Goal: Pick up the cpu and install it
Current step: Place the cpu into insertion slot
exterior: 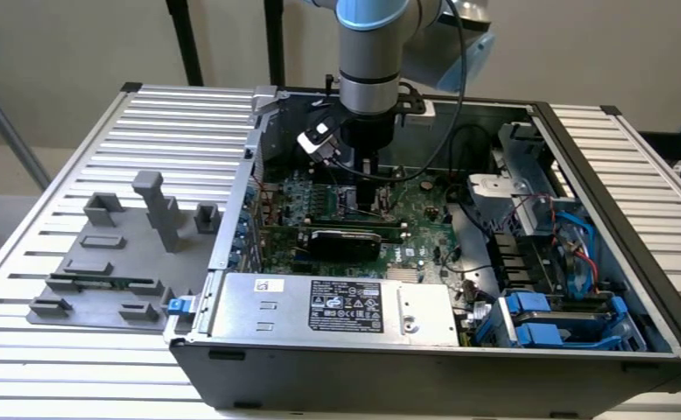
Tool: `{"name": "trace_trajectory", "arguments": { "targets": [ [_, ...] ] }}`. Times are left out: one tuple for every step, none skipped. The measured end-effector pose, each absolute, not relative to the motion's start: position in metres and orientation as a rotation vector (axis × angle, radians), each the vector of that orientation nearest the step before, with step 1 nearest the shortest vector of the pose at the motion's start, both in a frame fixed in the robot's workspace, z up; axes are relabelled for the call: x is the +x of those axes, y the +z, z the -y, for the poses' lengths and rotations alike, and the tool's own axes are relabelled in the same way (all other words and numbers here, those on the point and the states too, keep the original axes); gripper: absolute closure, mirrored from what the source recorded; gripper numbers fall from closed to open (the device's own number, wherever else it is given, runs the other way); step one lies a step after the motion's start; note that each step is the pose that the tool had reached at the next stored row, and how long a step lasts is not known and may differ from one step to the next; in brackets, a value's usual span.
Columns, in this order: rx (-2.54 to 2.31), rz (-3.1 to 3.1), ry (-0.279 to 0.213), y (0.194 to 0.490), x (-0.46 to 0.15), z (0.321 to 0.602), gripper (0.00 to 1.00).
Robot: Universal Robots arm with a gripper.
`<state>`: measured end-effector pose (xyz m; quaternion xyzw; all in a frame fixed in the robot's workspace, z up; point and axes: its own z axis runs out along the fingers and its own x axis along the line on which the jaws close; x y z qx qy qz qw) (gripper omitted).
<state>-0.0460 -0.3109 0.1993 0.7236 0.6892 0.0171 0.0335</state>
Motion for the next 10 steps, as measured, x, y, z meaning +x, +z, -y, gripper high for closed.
{"name": "trace_trajectory", "arguments": {
  "targets": [
    [2.225, -2.120, 0.051, 0.1994, -0.0460, 0.3109, 0.38],
    [2.224, -2.119, 0.050, 0.1994, -0.0460, 0.3108, 0.38],
    [2.222, -2.118, 0.047, 0.1994, -0.0460, 0.3108, 0.38],
    [2.220, -2.116, 0.042, 0.1996, -0.0460, 0.3109, 0.38],
    [2.218, -2.115, 0.038, 0.1996, -0.0460, 0.3109, 0.38],
    [2.215, -2.113, 0.033, 0.1996, -0.0460, 0.3109, 0.38],
    [2.213, -2.111, 0.029, 0.1996, -0.0460, 0.3109, 0.38],
    [2.212, -2.111, 0.027, 0.1996, -0.0460, 0.3110, 0.38],
    [2.211, -2.111, 0.027, 0.1997, -0.0460, 0.3110, 0.38],
    [2.211, -2.111, 0.027, 0.1999, -0.0460, 0.3109, 0.38]
  ]
}}
